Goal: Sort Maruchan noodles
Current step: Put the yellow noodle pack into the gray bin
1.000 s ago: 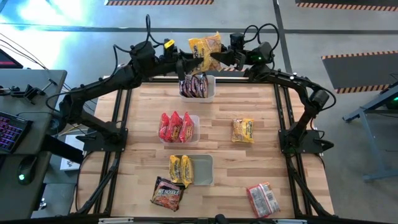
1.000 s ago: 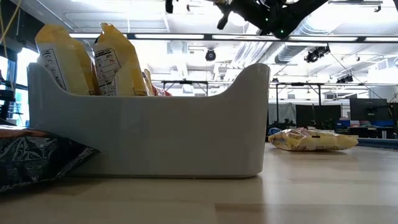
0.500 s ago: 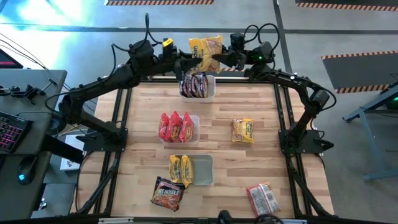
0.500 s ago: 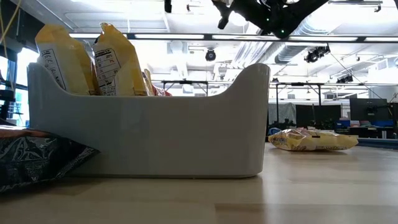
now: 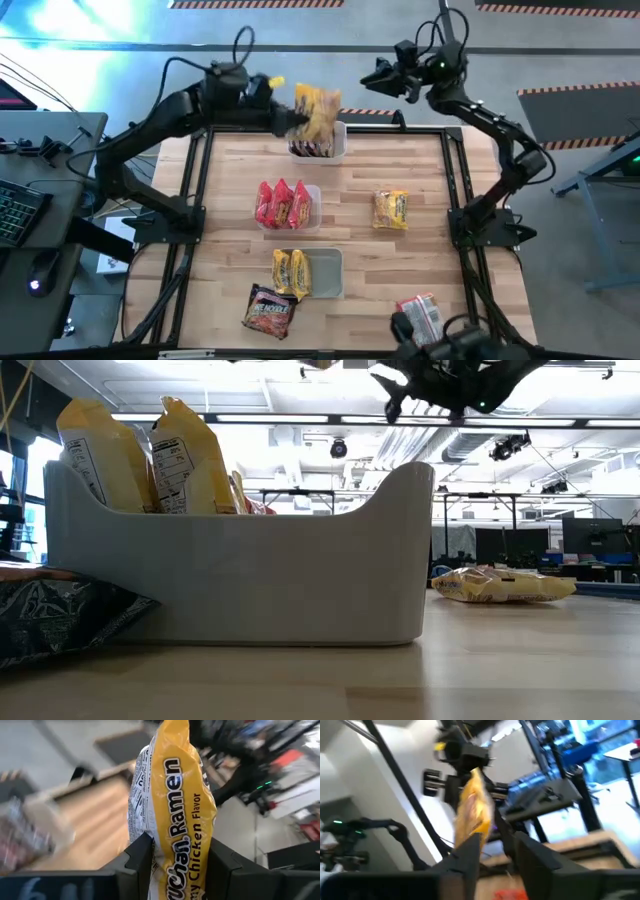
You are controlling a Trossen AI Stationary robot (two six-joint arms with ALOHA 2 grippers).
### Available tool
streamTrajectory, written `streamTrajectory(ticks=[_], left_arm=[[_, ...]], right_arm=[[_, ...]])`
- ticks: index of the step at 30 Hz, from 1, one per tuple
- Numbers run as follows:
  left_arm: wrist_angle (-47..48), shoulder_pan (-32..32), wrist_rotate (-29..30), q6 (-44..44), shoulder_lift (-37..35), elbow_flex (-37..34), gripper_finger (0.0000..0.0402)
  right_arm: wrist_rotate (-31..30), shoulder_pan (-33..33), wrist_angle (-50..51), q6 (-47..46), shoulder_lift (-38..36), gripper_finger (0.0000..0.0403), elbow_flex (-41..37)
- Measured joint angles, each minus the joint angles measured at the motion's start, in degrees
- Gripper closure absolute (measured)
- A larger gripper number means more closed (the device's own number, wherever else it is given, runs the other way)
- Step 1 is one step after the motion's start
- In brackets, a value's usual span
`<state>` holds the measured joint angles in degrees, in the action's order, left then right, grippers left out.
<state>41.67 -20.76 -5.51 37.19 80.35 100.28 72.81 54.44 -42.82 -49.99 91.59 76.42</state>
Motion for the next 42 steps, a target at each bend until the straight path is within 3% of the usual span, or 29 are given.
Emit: streamTrajectory(ticks=[4, 7, 13, 17, 24, 34, 42], left_arm=[[7.4, 6.0, 5.8, 8.1, 0.6, 0.6, 0.0291], [9.0, 11.4, 8.9, 13.6, 2.2, 0.6, 0.0291], [12.2, 20.5, 10.5, 23.6, 7.6, 1.3, 0.0291], [15.9, 25.1, 10.3, 29.9, 11.9, 3.3, 0.0291], [20.0, 32.1, 10.9, 42.8, 19.7, 7.5, 0.0291], [25.4, 40.6, 13.1, 61.6, 29.5, 8.7, 0.0291], [28.9, 43.7, 15.4, 72.5, 33.8, 8.7, 0.0291]], right_arm=[[1.6, 3.8, 15.0, 14.0, -2.1, 0.0353, 0.0], [-0.8, 6.4, 26.2, 26.3, -4.1, 0.0393, 0.0], [-13.1, 9.2, 50.6, 50.3, -8.5, 0.0393, 0.0], [-18.6, 9.3, 61.0, 59.0, -10.5, 0.0401, 0.0], [-22.8, 9.3, 66.9, 64.0, -13.8, 0.0402, 0.0], [-23.2, 9.3, 67.0, 62.9, -14.6, 0.0402, 0.0], [-23.2, 9.3, 67.0, 62.9, -14.6, 0.0402, 0.0]])
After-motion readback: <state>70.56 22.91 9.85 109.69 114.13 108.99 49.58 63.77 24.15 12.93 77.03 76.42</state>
